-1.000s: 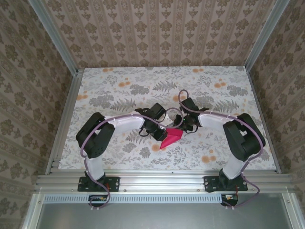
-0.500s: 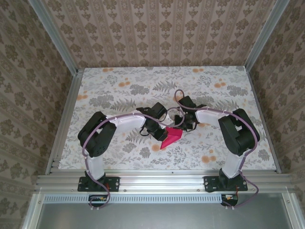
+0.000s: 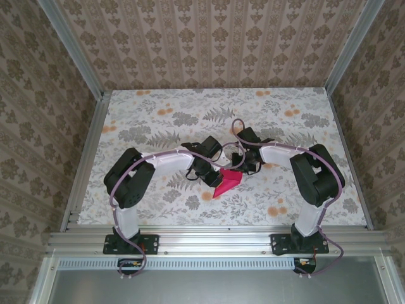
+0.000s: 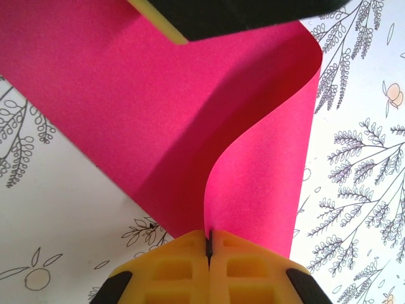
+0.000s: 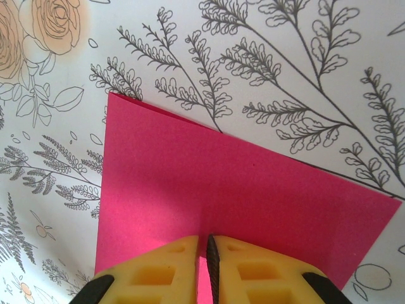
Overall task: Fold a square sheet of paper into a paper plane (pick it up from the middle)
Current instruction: Third fold the triangle at the center of the table.
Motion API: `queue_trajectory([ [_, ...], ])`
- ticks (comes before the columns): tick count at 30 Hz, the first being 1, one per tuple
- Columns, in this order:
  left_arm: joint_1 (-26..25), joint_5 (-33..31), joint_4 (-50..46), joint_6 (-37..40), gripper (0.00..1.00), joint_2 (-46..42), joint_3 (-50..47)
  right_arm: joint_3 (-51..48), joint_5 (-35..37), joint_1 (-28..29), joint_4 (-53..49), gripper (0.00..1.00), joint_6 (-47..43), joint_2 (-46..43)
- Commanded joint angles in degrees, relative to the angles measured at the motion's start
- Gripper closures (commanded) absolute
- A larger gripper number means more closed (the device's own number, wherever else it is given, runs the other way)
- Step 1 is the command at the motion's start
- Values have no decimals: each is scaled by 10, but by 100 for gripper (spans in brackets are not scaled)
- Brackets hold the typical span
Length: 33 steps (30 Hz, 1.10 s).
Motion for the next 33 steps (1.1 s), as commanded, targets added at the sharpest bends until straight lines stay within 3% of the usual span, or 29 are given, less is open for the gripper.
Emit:
queue_trajectory([
  [1,4,-13,3,11,95,12,14,-3,-7,5,-26,85,-9,21],
  [16,7,13,5,17,95,37,12,-1,-21,5,-18,84,-2,18],
  [33,7,17,22,8,94,3,19,-9,-20,5,-14,84,2,22],
])
